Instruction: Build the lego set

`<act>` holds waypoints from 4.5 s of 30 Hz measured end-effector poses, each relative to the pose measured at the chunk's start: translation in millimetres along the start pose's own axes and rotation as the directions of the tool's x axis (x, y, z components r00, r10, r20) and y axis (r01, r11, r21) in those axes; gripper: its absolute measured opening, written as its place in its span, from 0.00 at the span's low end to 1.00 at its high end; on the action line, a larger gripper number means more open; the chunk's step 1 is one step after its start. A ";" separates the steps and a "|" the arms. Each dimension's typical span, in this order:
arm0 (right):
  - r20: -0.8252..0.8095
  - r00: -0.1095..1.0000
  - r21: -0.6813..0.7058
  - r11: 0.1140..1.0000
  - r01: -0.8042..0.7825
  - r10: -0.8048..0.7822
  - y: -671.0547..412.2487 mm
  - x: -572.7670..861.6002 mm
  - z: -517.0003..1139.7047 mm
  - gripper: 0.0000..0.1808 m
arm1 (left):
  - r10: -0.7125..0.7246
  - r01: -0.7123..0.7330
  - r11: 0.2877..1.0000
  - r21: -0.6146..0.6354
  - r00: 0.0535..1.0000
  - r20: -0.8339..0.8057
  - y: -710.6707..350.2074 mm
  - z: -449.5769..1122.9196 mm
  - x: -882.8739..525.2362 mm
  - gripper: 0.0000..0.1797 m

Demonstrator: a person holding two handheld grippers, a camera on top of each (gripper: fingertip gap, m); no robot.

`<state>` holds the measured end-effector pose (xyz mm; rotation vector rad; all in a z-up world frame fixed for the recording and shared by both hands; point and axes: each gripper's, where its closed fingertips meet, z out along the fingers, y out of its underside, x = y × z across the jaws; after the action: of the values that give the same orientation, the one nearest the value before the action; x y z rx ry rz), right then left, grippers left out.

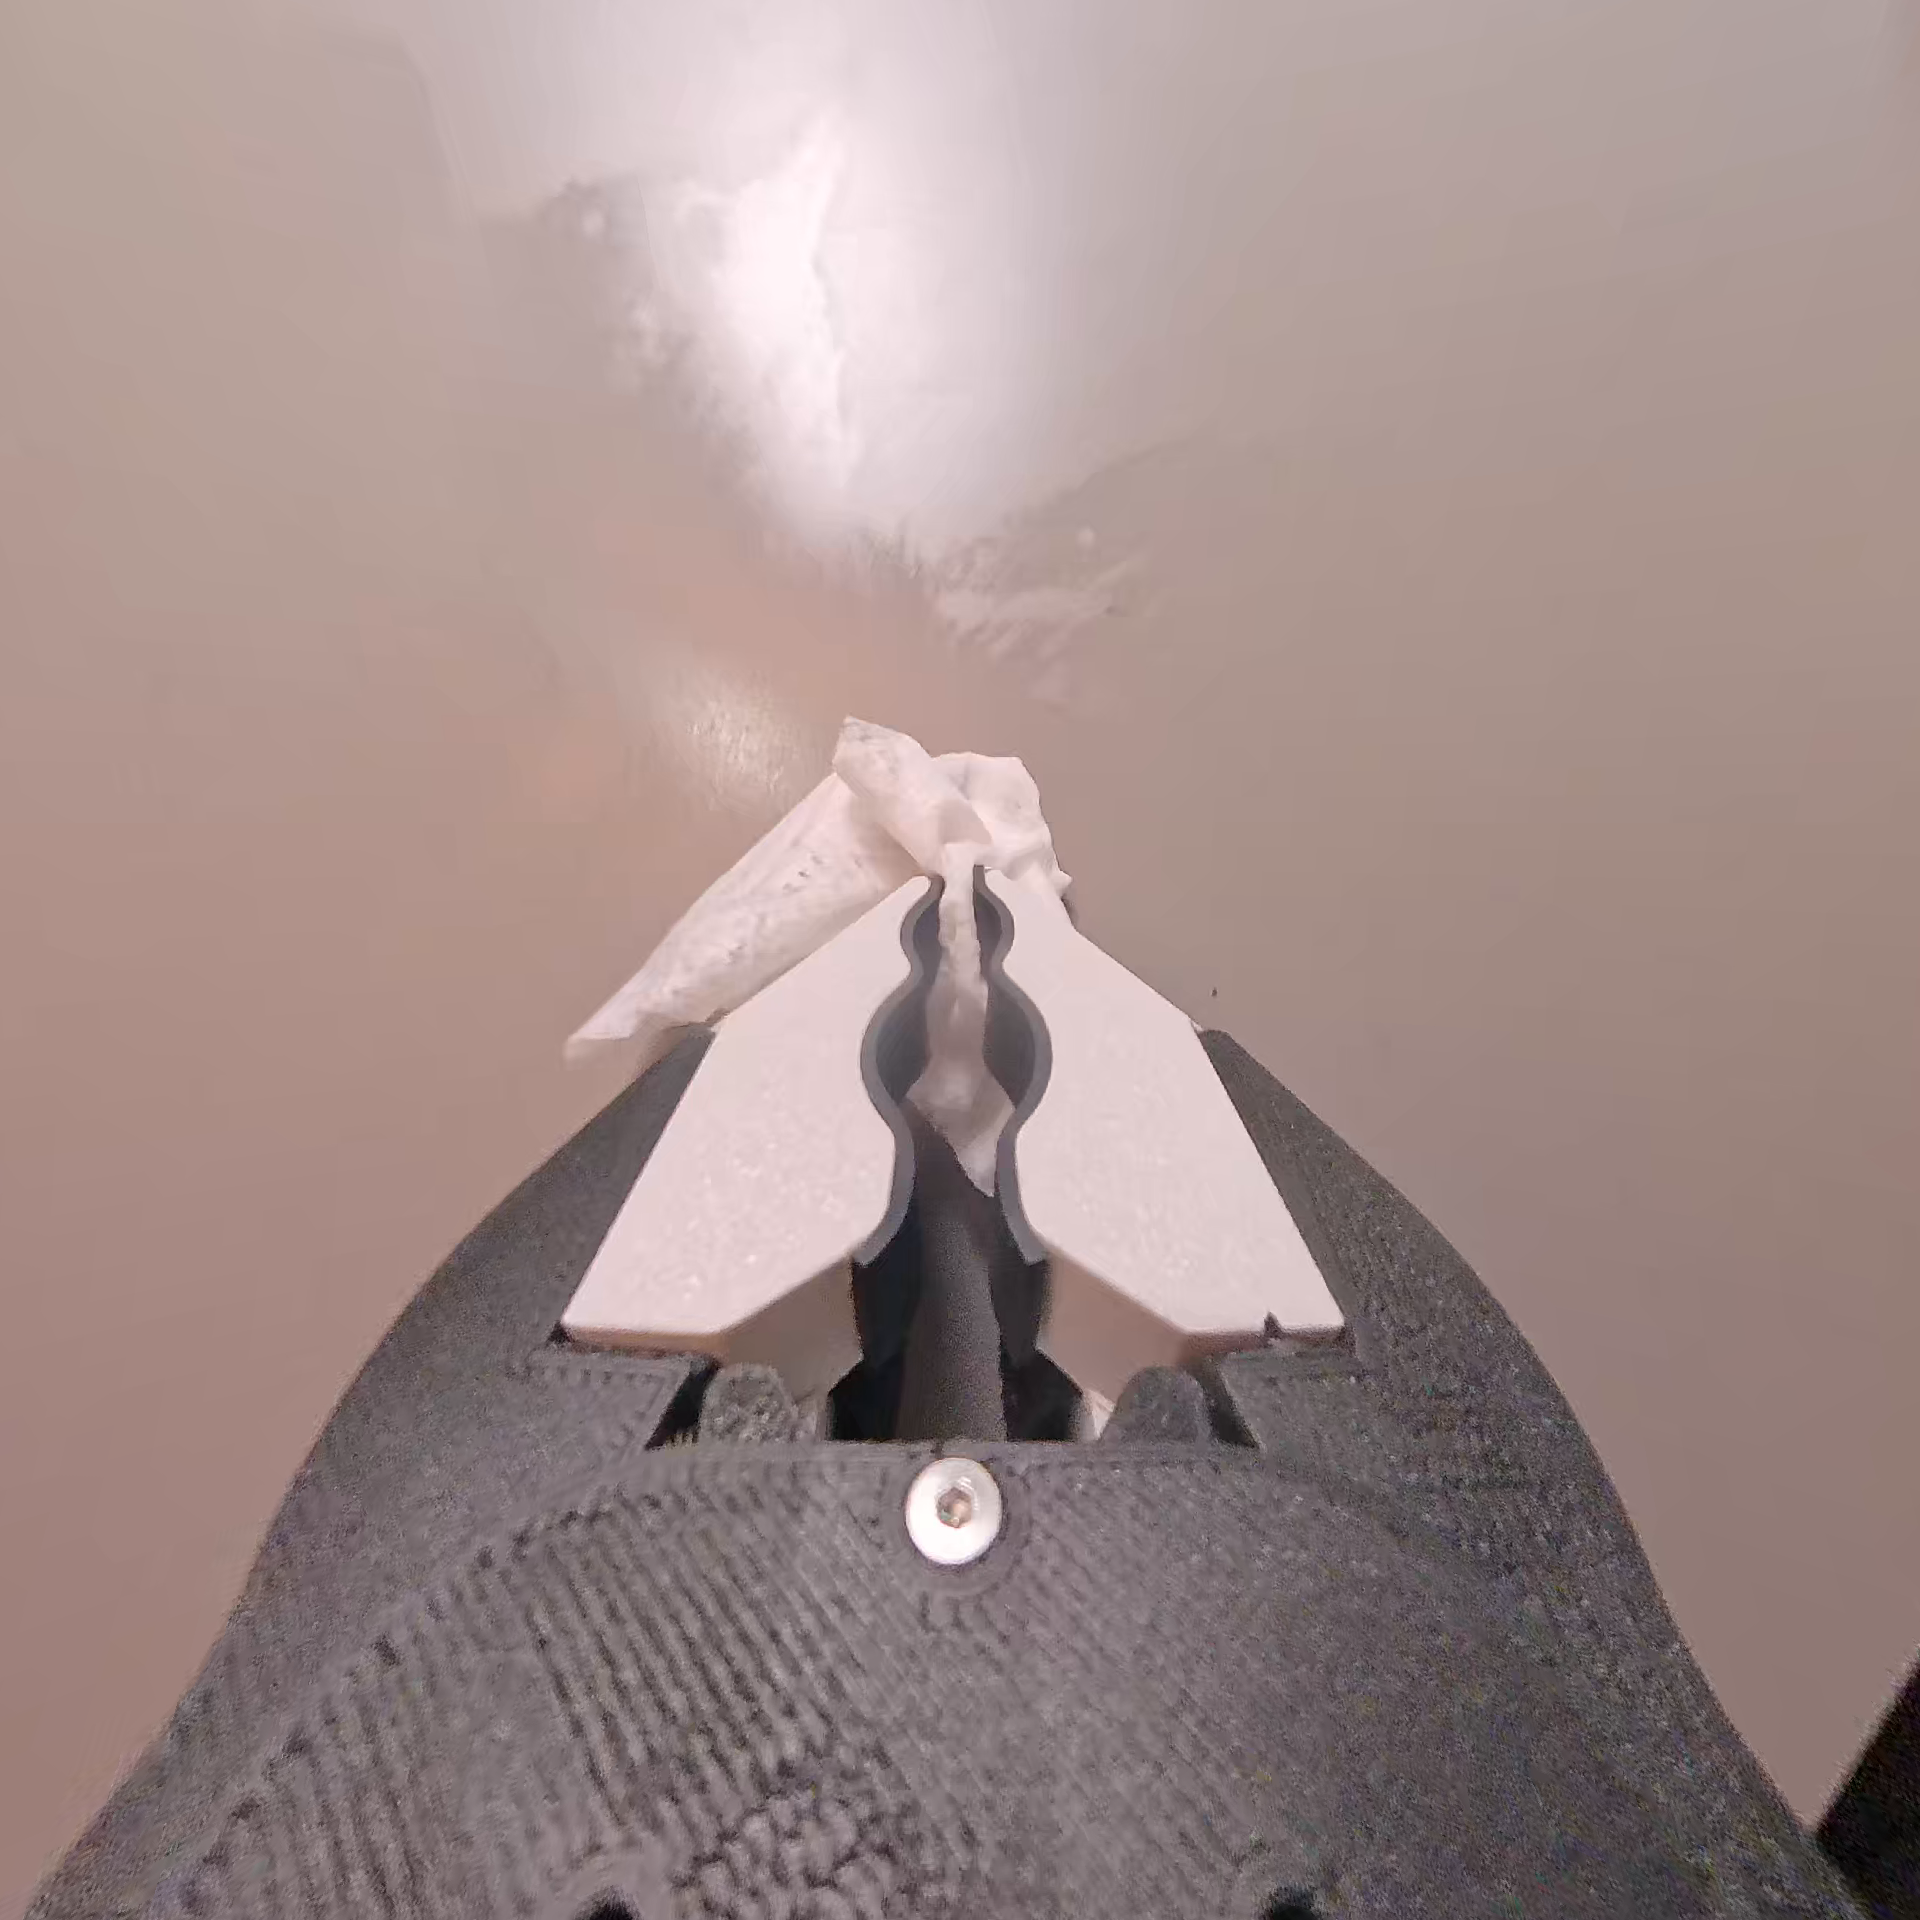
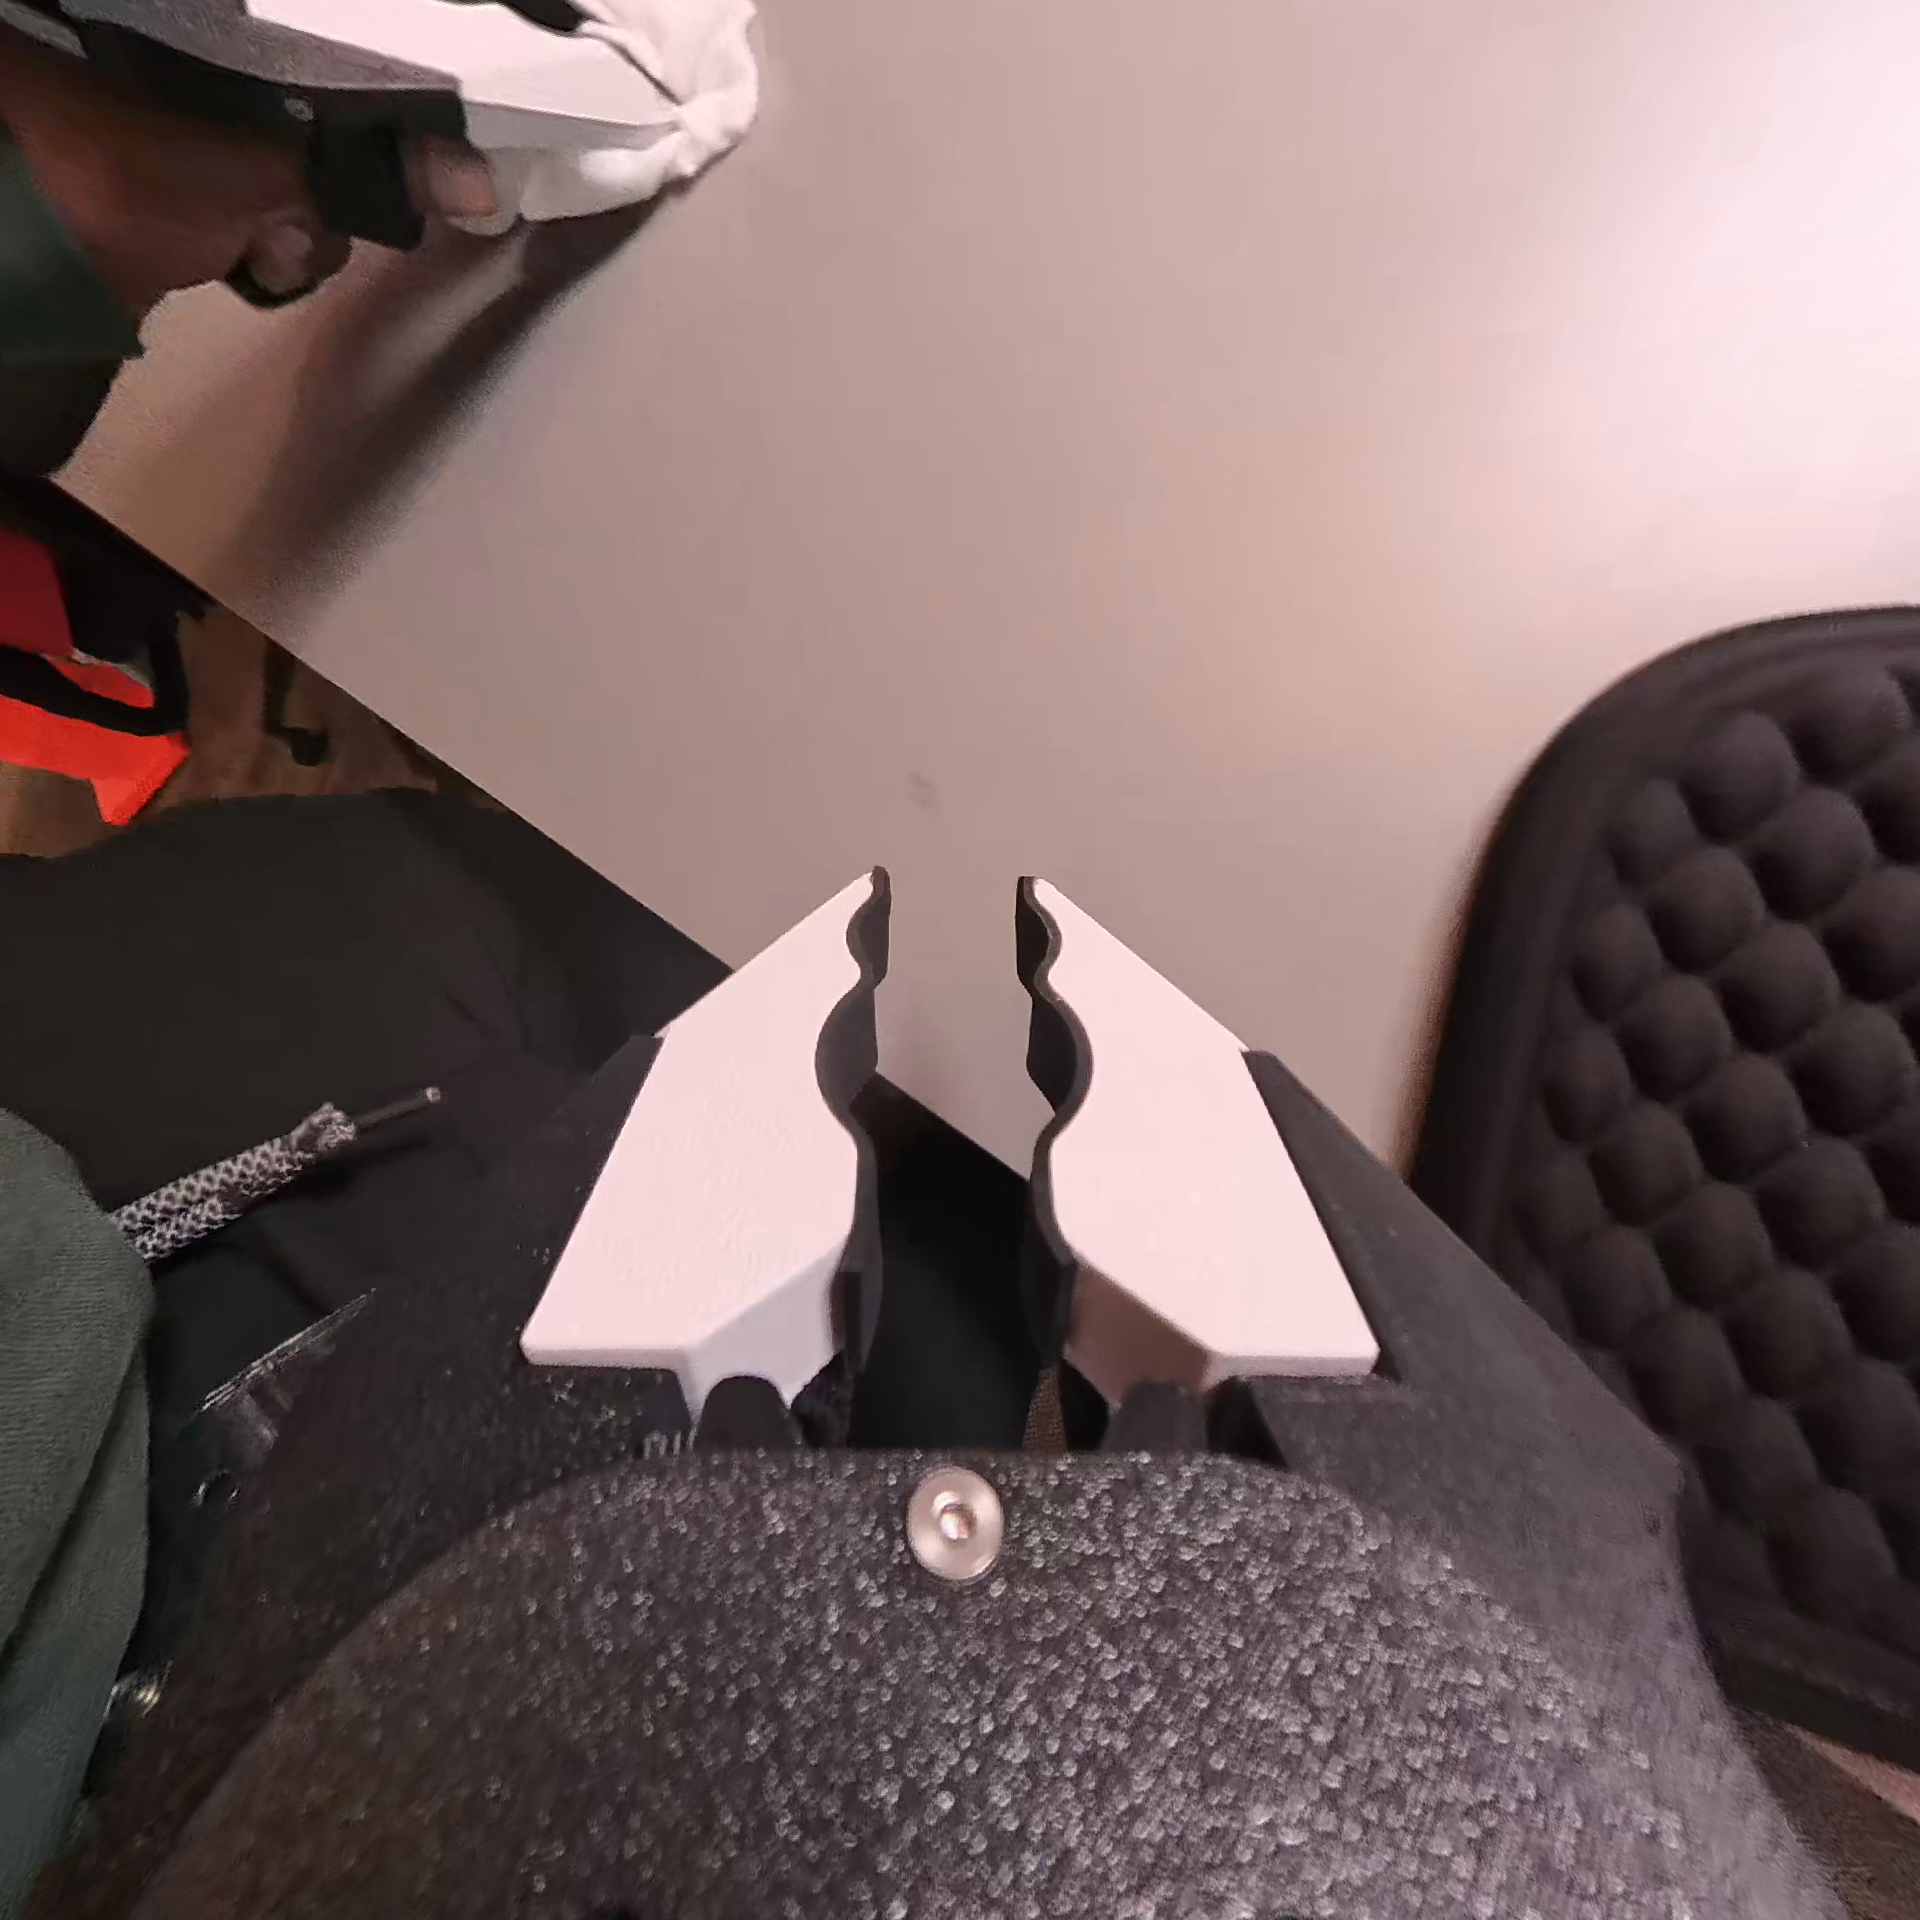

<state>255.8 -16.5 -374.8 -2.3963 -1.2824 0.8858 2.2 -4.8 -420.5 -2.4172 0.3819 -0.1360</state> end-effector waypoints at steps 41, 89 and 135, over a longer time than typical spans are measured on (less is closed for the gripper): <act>-0.180 0.941 0.022 0.958 -0.288 0.287 -31.0 -40.1 27.1 0.10 | -0.062 0.062 0.998 0.001 0.998 -0.008 -53.2 44.6 -173.3 0.01; -0.214 0.907 0.003 0.929 -0.369 0.361 -35.3 -39.0 39.0 0.09 | -0.063 0.045 0.995 0.089 0.976 0.208 -144.7 117.3 -345.0 0.01; -0.234 0.905 0.312 0.909 -0.277 0.356 -29.1 -6.4 -49.2 0.09 | -0.041 0.040 0.999 0.011 0.990 0.134 -161.1 43.5 -161.3 0.13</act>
<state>265.4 -3.4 -319.6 -2.4317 -0.6233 0.7049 -104.6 188.8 -349.7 -2.4104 0.2706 0.0071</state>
